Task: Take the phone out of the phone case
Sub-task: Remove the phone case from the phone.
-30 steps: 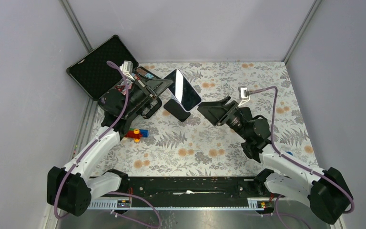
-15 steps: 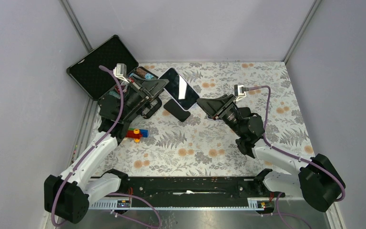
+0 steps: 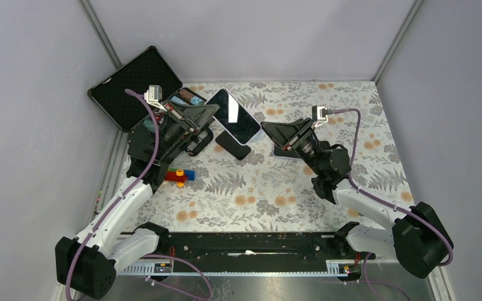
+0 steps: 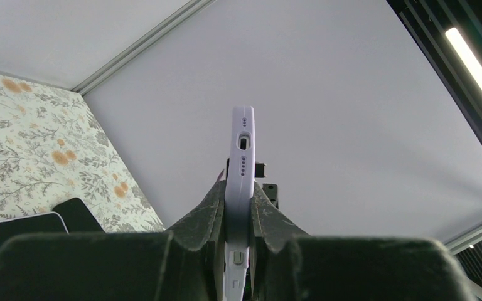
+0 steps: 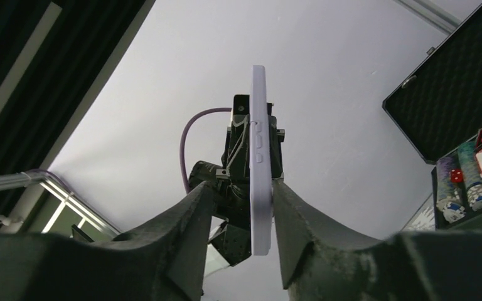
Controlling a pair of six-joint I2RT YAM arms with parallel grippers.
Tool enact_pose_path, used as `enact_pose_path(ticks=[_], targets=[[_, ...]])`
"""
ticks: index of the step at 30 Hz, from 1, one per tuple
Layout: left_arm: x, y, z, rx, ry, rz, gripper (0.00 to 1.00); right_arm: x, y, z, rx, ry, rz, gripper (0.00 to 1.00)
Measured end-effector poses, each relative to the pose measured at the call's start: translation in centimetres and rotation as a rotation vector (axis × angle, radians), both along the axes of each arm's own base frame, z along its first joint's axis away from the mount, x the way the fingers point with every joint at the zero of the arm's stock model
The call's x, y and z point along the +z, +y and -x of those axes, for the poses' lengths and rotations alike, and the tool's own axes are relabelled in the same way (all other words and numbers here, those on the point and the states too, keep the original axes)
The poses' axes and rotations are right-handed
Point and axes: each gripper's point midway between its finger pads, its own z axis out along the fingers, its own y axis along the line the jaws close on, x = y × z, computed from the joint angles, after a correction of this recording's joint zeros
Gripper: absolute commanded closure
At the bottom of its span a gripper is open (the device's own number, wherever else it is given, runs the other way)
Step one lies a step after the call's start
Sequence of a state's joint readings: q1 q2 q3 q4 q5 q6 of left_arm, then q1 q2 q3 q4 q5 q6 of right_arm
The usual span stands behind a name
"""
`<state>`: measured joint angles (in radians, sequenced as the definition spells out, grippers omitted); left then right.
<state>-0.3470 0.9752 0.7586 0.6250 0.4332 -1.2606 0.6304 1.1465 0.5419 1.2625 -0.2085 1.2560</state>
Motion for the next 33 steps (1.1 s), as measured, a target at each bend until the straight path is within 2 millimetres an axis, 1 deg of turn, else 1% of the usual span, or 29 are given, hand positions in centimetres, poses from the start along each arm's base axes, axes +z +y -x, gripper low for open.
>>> enact_pose_path(ticks=[2,4,5,8,12,14,19,21,24,26,28,29,33], targets=[[0.1,0.0,0.0,-0.002,-0.001,0.004,1.0,-0.2,0.2,-0.3,0.005,0.011,0.001,0.57],[0.1,0.0,0.0,-0.004,0.001,0.006,1.0,-0.6,0.4,-0.4,0.018,0.022,0.01,0.5],[0.0,0.0,0.0,-0.005,0.005,0.007,1.0,-0.8,0.6,-0.4,0.024,0.026,0.014,0.48],[-0.1,-0.1,-0.2,-0.01,0.019,0.012,1.0,-1.1,0.7,-0.5,0.028,0.032,0.016,0.49],[-0.5,-0.2,-0.5,-0.014,0.039,0.015,1.0,-1.2,0.9,-0.3,0.044,0.03,0.023,0.57],[-0.5,-0.2,-0.6,-0.016,0.046,0.02,1.0,-1.3,1.0,-0.3,0.048,0.03,0.023,0.64],[-0.3,-0.1,-0.4,-0.026,0.044,0.049,1.0,-0.7,0.9,-0.1,0.055,0.009,0.0,0.73],[-0.4,0.0,-0.4,-0.031,0.049,0.061,1.0,-0.7,0.9,-0.1,0.061,0.009,-0.008,0.73],[-0.8,0.1,-0.4,-0.034,0.059,0.074,1.0,-0.8,1.0,0.0,0.073,0.011,-0.013,0.69],[-1.1,0.2,-0.4,-0.04,0.068,0.084,1.0,-0.8,1.1,0.1,0.082,0.009,-0.014,0.68],[-1.4,0.3,-0.3,-0.046,0.078,0.097,1.0,-0.7,1.1,0.2,0.086,0.007,-0.015,0.71],[-1.6,0.4,-0.4,-0.05,0.085,0.107,1.0,-0.7,1.1,0.2,0.087,0.007,-0.015,0.72],[-2.0,0.3,-0.5,-0.073,0.101,0.144,1.0,-0.7,1.1,0.3,0.094,0.012,-0.017,0.91]])
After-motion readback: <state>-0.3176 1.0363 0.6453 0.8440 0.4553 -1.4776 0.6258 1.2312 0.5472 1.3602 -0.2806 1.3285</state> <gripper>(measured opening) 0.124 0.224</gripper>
